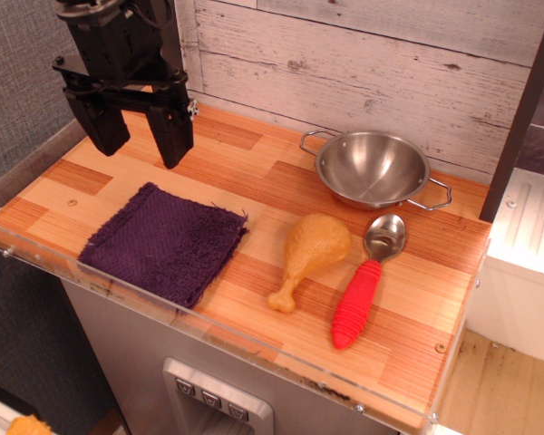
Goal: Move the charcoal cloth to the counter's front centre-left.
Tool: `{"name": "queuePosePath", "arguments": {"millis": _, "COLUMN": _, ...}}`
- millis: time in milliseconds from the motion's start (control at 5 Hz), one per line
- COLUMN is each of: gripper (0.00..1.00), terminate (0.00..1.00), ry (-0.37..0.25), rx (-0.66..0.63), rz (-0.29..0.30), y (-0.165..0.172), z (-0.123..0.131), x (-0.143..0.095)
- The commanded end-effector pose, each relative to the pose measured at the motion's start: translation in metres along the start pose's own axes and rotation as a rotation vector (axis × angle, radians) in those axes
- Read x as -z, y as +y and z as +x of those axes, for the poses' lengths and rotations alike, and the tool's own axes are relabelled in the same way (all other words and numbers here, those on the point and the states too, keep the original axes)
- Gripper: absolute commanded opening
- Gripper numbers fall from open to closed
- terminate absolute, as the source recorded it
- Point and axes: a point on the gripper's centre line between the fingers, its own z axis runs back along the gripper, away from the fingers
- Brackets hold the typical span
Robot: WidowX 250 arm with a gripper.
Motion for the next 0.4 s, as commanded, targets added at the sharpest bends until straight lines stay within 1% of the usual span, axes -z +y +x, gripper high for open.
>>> {"name": "queuePosePath", "arguments": {"millis": 0, "gripper": 1.00, "terminate": 0.00, "ry": -0.026, "rx": -0.002, "rz": 0.009, "y": 0.0043, "z": 0.0036, "x": -0.0080}}
{"name": "queuePosePath", "arguments": {"millis": 200, "gripper": 1.00, "terminate": 1.00, "ry": -0.026, "rx": -0.002, "rz": 0.009, "y": 0.0043, "z": 0.0036, "x": -0.0080}}
